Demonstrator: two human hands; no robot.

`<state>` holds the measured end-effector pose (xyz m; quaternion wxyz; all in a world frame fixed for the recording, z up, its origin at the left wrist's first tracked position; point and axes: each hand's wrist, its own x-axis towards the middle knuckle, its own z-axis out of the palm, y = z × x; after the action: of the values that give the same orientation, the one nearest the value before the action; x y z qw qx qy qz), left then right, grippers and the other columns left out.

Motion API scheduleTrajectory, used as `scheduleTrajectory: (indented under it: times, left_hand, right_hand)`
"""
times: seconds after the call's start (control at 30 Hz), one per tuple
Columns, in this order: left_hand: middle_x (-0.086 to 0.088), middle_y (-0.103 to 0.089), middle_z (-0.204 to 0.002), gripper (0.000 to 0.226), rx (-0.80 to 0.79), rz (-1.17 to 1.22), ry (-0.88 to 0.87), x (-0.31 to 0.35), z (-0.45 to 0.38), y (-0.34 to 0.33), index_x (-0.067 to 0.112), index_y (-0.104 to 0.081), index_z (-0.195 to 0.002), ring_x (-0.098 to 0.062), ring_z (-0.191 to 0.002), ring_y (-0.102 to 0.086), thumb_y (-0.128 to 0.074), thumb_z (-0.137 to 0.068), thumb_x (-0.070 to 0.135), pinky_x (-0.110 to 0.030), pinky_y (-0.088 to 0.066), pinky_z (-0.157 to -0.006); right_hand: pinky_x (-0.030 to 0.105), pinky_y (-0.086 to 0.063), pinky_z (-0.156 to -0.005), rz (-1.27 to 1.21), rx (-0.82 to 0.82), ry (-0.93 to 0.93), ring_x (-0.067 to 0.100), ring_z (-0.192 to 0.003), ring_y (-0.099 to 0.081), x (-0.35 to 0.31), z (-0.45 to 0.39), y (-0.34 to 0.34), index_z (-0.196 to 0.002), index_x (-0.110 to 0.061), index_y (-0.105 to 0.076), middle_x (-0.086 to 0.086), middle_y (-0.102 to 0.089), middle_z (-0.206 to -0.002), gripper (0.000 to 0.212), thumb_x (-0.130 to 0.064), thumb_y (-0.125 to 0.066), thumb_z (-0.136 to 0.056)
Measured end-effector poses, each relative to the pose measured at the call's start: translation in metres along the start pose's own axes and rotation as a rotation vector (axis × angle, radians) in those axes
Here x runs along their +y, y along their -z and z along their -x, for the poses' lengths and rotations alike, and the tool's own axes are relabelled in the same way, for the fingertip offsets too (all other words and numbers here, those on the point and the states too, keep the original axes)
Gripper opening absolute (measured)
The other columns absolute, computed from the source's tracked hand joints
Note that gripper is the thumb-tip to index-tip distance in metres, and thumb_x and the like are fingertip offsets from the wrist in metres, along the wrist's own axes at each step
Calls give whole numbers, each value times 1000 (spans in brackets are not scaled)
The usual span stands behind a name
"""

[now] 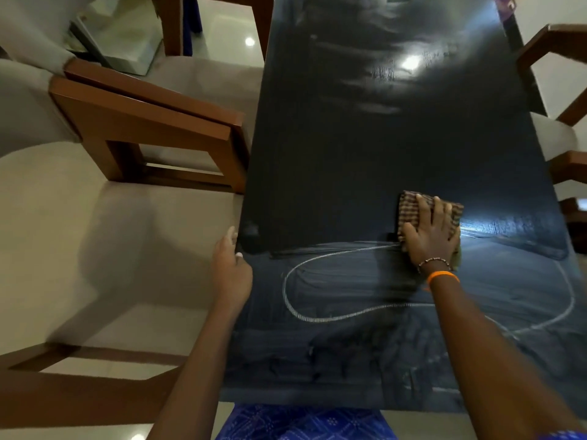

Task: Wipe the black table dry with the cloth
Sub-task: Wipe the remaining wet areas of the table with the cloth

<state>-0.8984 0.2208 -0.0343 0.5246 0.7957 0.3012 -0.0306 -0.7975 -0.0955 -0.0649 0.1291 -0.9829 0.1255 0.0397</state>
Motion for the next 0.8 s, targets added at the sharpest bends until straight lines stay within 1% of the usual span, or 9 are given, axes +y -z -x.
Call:
scheduleTrajectory:
  times: [0.07, 0.13, 0.27, 0.37, 0.43, 0.53, 0.6, 0.73, 0.8]
  left_hand:
    - [-7, -44, -141, 53, 5, 61, 34, -2, -4, 7, 10, -33, -141, -15, -128, -40, -31, -92, -8, -23, -32, -103]
    - [-5, -48, -137, 51, 3, 100, 57, -3, -6, 12, 12, -34, -141, -10, -120, -44, -31, -93, -5, -21, -35, -94]
    - [-7, -51, -133, 48, -38, 199, 105, -7, -8, 19, 13, -32, -141, -11, -114, -47, -31, -96, -1, -28, -42, -98]
    - [-15, -52, -131, 49, -32, 284, 132, -9, -7, 23, 9, -30, -142, -19, -115, -51, -29, -95, -5, -31, -43, -99]
    - [-14, -54, -129, 50, -15, 278, 122, -11, -4, 25, 10, -31, -141, -18, -113, -53, -30, -94, -5, -31, -44, -97]
    - [-6, -56, -126, 46, -4, 153, 92, -15, 8, 24, 17, -37, -138, -11, -108, -54, -36, -95, 3, -26, -45, -90]
    - [-6, -50, -133, 45, 10, 36, 47, -18, 17, 19, 17, -37, -137, -15, -117, -48, -36, -95, 3, -29, -40, -97]
    - [-7, -41, -135, 47, 32, -236, -140, -9, 32, -5, 15, -42, -134, -20, -124, -41, -39, -90, -2, -36, -36, -107]
    - [-7, -43, -135, 47, 23, -332, -254, 2, 39, -24, 13, -44, -132, -19, -124, -41, -42, -88, -3, -25, -31, -106]
  right_hand:
    - [57, -6, -115, 13, -17, 20, 23, -147, -3, -23, 8, -12, -147, -30, -21, 3, -10, -159, 77, -48, -31, -74]
    - [60, -6, -114, 45, -33, 111, 24, -147, -2, -52, 20, -27, -148, -31, -19, 4, -10, -160, 72, -51, -37, -81]
    - [63, -2, -111, 43, -47, 328, 26, -147, -3, -141, 57, -58, -147, -34, -20, 5, -12, -159, 64, -56, -39, -90]
    - [62, 3, -111, 22, -136, 548, 27, -147, -2, -204, 92, -78, -147, -35, -18, 6, -12, -159, 64, -52, -40, -89]
    - [62, 1, -112, 14, -186, 667, 27, -147, -5, -224, 113, -85, -146, -34, -23, 7, -16, -158, 62, -49, -42, -90]
    - [61, -4, -113, 6, -201, 803, 26, -147, -11, -216, 121, -86, -144, -34, -29, 6, -22, -157, 57, -48, -41, -90]
    - [59, -7, -114, -4, -177, 848, 25, -146, -14, -198, 114, -80, -144, -34, -30, 4, -25, -156, 56, -46, -41, -90]
    - [56, -12, -114, 16, -119, 753, 23, -146, -15, -146, 92, -63, -145, -36, -28, 2, -24, -157, 60, -44, -41, -87]
    - [56, -13, -114, 28, -95, 673, 23, -146, -15, -109, 76, -51, -145, -35, -28, 1, -23, -157, 60, -44, -40, -87]
